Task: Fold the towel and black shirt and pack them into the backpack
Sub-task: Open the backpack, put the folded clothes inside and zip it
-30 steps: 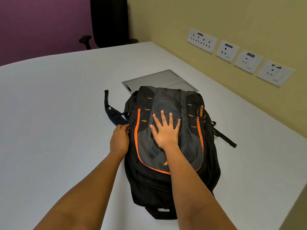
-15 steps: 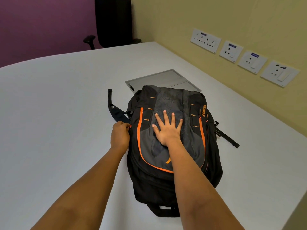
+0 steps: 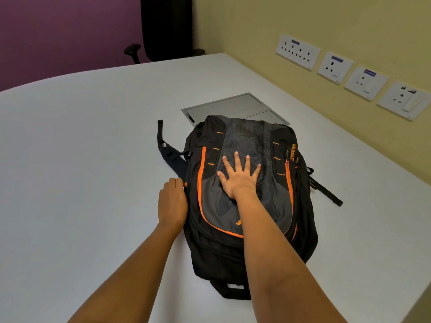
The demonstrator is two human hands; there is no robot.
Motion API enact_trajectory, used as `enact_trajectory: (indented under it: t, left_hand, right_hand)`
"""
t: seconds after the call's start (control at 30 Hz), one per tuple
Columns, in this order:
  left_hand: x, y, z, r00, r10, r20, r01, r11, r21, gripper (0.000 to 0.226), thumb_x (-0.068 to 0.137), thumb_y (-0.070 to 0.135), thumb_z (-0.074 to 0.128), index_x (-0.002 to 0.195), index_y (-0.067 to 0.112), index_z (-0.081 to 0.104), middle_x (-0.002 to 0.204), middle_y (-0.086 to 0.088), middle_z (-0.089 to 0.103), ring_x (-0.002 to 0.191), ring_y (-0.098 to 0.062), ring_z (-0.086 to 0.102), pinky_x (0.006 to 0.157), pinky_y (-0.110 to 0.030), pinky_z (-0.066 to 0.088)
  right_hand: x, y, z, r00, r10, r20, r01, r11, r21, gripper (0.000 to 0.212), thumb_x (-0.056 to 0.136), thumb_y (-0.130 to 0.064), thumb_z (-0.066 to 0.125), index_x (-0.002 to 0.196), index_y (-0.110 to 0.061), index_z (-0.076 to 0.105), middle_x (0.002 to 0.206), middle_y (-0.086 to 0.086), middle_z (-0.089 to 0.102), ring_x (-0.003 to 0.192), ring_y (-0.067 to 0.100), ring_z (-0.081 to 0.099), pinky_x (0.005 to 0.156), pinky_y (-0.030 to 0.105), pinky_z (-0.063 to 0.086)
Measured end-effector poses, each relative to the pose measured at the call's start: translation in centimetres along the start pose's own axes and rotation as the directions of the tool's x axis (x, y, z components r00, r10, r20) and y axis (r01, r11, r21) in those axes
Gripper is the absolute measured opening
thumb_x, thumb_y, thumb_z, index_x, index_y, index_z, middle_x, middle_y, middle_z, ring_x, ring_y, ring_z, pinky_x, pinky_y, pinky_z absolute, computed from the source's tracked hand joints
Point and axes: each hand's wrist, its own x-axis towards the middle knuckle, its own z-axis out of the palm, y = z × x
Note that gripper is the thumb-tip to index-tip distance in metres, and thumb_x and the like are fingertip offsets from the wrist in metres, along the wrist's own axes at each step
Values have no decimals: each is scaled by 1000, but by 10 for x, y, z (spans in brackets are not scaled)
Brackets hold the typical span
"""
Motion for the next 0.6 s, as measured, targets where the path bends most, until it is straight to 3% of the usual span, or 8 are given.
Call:
enact_trajectory:
  t: [0.33, 0.6]
  left_hand:
    - [-43, -4, 0, 993, -83, 83, 88, 995, -56, 26, 100, 24, 37, 114, 8, 52, 117, -10, 57, 98, -22, 53, 86, -27, 44]
    - [-51, -1, -19, 993, -36, 114, 44, 997, -67, 27, 100, 19, 42, 125, 9, 49, 125, -10, 53, 106, -23, 53, 91, -27, 44]
  right_hand:
    - [0, 11, -14, 991, -93, 98, 82, 991, 109, 61, 96, -59, 20, 149, -40, -3, 157, -2, -22, 143, 30, -23, 110, 61, -15]
    - [-84, -24, 24, 983, -173, -69, 180, 978, 104, 56, 100, -49, 17, 148, -38, -11, 158, 0, -20, 143, 33, -23, 110, 61, -12]
